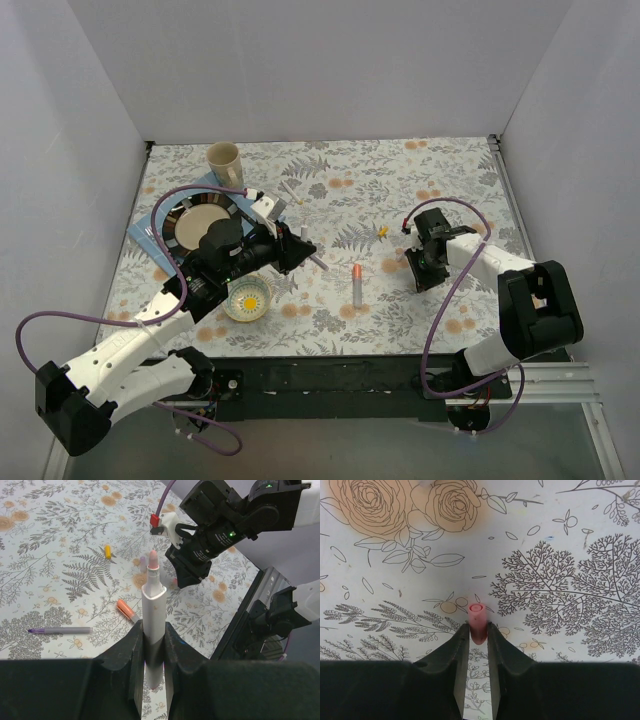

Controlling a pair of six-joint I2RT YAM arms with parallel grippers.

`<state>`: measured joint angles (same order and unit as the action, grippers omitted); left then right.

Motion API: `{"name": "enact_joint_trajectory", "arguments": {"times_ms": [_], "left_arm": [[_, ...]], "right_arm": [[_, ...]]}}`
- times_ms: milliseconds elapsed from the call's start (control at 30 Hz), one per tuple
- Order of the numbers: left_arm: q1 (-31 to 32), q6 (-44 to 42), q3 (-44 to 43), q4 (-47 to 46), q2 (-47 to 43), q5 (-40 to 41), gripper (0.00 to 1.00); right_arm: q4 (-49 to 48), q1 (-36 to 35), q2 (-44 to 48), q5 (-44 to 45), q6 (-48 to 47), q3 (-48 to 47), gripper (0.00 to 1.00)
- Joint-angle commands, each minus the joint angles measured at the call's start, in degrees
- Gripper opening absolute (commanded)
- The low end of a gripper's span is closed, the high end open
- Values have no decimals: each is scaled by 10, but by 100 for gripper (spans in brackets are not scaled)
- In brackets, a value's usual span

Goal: Insert the pens into the pen caps

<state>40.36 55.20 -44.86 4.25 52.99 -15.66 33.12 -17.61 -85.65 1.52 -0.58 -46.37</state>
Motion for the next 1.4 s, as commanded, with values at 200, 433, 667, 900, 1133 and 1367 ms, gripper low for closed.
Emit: {"name": "enact_joint_trajectory", "arguments": {"times_ms": [200,433,667,900,1133,1367], "left_arm": [[9,-4,8,-12,-18,5,0],[26,28,13,-25,-19,-31,0],[26,127,48,-39,-39,-87,0],[26,215,124,-179,-4,-117,0],[28,250,166,-275,85,-143,0],[37,230,130,-320,205,-165,0]], "right_arm": [[22,-38,-36,59,33,-24,27],[15,-39,-53,32,27,-34,18],[0,-39,-9,-2,35,-32,1],[20,-41,21,-11,82,-55,1],[-9,-60,25,-72,159,-65,1],[-40,-81,91,-74,198,-81,1]]}}
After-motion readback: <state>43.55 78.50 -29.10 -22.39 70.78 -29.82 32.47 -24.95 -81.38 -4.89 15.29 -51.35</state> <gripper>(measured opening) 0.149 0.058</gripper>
